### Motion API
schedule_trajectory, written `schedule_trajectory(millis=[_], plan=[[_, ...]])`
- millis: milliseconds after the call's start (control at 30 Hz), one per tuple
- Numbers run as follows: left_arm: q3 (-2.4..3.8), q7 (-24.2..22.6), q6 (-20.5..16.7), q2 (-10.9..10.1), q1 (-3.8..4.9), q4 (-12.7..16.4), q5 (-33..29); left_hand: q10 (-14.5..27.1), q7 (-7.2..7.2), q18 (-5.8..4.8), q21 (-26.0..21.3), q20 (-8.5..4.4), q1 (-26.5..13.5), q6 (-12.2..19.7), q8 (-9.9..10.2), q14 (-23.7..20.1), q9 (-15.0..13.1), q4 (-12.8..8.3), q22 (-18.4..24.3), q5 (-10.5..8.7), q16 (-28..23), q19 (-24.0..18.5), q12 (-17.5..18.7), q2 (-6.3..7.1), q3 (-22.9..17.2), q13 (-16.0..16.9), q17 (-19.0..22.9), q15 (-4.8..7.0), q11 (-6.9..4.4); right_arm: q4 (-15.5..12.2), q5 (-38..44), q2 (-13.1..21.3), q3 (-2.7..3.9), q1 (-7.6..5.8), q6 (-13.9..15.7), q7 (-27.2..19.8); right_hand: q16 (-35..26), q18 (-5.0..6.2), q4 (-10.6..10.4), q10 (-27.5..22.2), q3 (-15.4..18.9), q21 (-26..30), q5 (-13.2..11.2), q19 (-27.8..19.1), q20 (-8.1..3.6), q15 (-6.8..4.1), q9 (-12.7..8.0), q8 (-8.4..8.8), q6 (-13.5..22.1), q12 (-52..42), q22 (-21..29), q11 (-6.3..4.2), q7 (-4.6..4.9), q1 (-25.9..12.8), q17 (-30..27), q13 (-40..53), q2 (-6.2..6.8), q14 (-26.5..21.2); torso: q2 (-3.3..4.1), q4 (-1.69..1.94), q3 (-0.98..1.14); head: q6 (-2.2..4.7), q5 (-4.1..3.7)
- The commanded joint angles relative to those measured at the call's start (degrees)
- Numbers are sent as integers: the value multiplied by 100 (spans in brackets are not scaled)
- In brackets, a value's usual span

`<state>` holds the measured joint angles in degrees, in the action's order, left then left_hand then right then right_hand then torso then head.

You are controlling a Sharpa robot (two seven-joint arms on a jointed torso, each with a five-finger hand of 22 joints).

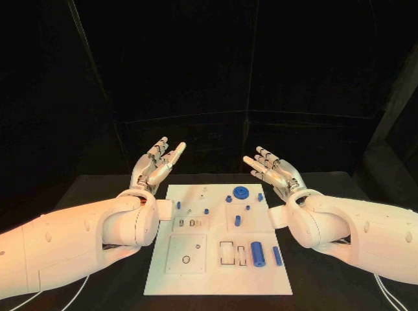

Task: Assemble the parts on the task board

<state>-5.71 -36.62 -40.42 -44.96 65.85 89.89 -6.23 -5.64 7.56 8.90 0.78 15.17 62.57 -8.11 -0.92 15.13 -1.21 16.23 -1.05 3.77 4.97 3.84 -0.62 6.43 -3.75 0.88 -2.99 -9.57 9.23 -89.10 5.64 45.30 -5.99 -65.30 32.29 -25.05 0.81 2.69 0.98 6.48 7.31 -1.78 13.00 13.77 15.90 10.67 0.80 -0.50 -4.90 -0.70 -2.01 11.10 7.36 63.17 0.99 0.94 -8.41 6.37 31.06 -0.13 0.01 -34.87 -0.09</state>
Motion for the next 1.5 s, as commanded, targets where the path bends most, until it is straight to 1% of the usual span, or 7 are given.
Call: schedule_trajectory(millis=[33, 233, 433, 700, 800, 1000, 1500], plan=[[0, -409, 228, -4, 10, 12, -186, -13, 443, 121, 45, 112, 252, -71, -38, 95, -10, 90, -17, 31, 80, 26, -38, -6, -35, 13, -27, -63, 107, 4, 454, 9, -40, -55, -741, 238, 140, 134, 201, 309, -38, -98, 89, 185, 89, 181, 39, -69, -275, -76, -46, 199, 776, 535, 67, 46, -73, 459, 0, 0, 0, 1, 0], [0, -278, 361, -18, 11, -110, -187, -78, 496, 104, 60, 133, 243, -93, -42, 135, -13, 86, -26, 19, 162, 50, -48, -62, -67, 23, -43, -108, 164, 253, 922, 96, -60, -78, -452, -26, 687, 385, 698, 2520, -278, -628, 94, 1689, 47, 289, 213, -361, -1714, -599, -310, 357, 885, 1062, 229, 263, -68, 2314, 10, -9, -9, -11, -11], [0, -309, 402, -87, 12, -78, -228, -370, 610, 52, 131, 149, 324, -422, -101, 278, -54, 74, -66, -2, 376, 188, -90, -232, -171, 57, -79, -174, 266, 358, 1534, 147, -56, -80, -235, -25, 960, 686, 1063, 4123, -456, -1065, 100, 2676, 65, 51, 315, -617, -3236, -893, -440, 152, 750, 1299, 274, 281, -31, 4049, 16, -14, -8, -7, 0], [0, -422, 464, -233, 21, 32, -239, -2560, 756, -157, 819, 172, 760, -2265, -508, 1987, -239, -10, -419, -34, 1104, 1735, -604, -518, -206, 253, -290, -390, 498, 576, 2748, 157, -51, -239, -330, 412, 877, 793, 1494, 4795, -707, -1415, 105, 3385, -75, -178, 302, -614, -4451, -732, -496, -21, 623, 1387, 265, 259, -1, 4948, 109, 9, -26, 30, -12], [0, -397, 545, -291, 34, 81, -187, -3861, 764, -31, 1311, 153, 960, -3082, -632, 2712, -275, -80, -631, -40, 1167, 2997, -849, -542, -146, 306, -296, -245, 413, 713, 3320, 122, -49, -336, -459, 694, 925, 795, 1560, 5110, -769, -1667, 41, 3790, -243, -327, 311, -614, -4721, -705, -582, -119, 562, 1389, 286, 262, 74, 5401, 159, 18, -23, 29, 3], [1, -289, 705, -447, 97, 241, 4, -4547, 713, 142, 1469, 125, 1211, -4040, -662, 3476, -268, -293, -631, -42, 1084, 3727, -814, -586, -36, 273, -243, -57, 287, 916, 4628, -7, -45, -567, -758, 1249, 936, 779, 1565, 5751, -901, -2121, -52, 4282, -509, -571, 318, -627, -5165, -654, -774, -303, 437, 1387, 292, 266, 170, 6078, 325, 14, 1, 85, 31], [3, -134, 864, -671, 257, 686, 186, -4954, 648, 160, 1356, 65, 1642, -4393, -517, 3913, -252, -841, -497, -47, 835, 4138, -598, -675, -48, 276, -148, 22, 210, 1323, 7455, -509, -32, -924, -1368, 2468, 1633, 768, 1541, 6477, -1139, -3717, -313, 4944, -1013, -1059, 301, -440, -5612, -307, -1676, -623, 199, 1259, 925, 270, 390, 7881, 841, 37, 0, 206, -26]])
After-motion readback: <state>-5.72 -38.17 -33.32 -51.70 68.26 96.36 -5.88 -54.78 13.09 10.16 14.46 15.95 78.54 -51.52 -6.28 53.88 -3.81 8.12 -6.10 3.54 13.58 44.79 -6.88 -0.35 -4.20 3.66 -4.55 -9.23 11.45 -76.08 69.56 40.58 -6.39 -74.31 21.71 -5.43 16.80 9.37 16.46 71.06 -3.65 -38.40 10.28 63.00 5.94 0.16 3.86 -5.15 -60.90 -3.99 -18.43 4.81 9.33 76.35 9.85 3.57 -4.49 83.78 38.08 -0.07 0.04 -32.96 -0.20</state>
